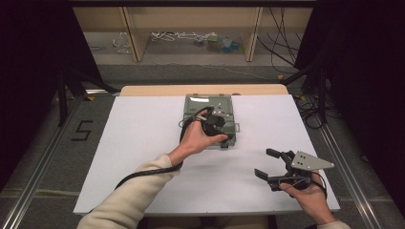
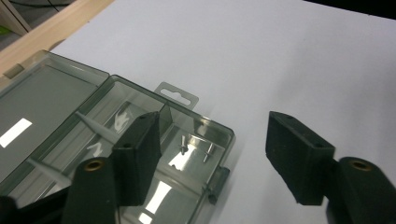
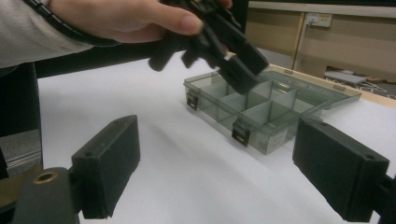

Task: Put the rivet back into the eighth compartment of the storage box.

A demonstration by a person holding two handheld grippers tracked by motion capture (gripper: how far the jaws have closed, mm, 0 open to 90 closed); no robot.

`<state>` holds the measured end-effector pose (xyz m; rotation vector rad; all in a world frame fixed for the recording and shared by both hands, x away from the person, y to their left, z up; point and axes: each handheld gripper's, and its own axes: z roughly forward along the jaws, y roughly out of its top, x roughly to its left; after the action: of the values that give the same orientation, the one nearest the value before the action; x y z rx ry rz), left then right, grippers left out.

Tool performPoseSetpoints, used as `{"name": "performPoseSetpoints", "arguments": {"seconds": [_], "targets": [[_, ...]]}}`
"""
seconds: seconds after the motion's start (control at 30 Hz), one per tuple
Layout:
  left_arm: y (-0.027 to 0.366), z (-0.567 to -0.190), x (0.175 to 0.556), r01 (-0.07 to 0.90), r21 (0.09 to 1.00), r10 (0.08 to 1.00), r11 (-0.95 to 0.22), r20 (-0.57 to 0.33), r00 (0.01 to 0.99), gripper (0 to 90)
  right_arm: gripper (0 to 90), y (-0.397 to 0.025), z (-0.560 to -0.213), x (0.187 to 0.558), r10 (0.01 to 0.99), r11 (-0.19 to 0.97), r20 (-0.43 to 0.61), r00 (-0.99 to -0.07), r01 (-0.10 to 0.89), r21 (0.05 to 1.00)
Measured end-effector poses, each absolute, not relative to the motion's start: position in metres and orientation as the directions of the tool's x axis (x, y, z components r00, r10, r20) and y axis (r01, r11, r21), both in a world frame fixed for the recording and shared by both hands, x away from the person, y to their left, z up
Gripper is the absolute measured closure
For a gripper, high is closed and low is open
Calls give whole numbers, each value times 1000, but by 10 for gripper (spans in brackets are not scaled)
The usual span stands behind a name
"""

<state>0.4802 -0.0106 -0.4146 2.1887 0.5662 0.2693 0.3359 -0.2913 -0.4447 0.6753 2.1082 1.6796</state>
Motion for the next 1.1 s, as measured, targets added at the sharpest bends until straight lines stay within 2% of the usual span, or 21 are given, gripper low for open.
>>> {"name": "performPoseSetpoints", "arguments": {"seconds": [0.2, 0.53, 1.1], "targets": [[12, -411, 463, 316, 801, 483, -508, -39, 875, 279, 160, -291, -445, 336, 573, 177, 19, -819, 146, 973], [71, -422, 430, 322, 850, 499, -417, -82, 863, 256, 160, -291, -445, 336, 575, 176, 19, -818, 147, 973], [111, -433, 391, 330, 882, 536, -335, -110, 837, 240, 159, -293, -444, 335, 579, 186, 19, -815, 155, 970]]}}
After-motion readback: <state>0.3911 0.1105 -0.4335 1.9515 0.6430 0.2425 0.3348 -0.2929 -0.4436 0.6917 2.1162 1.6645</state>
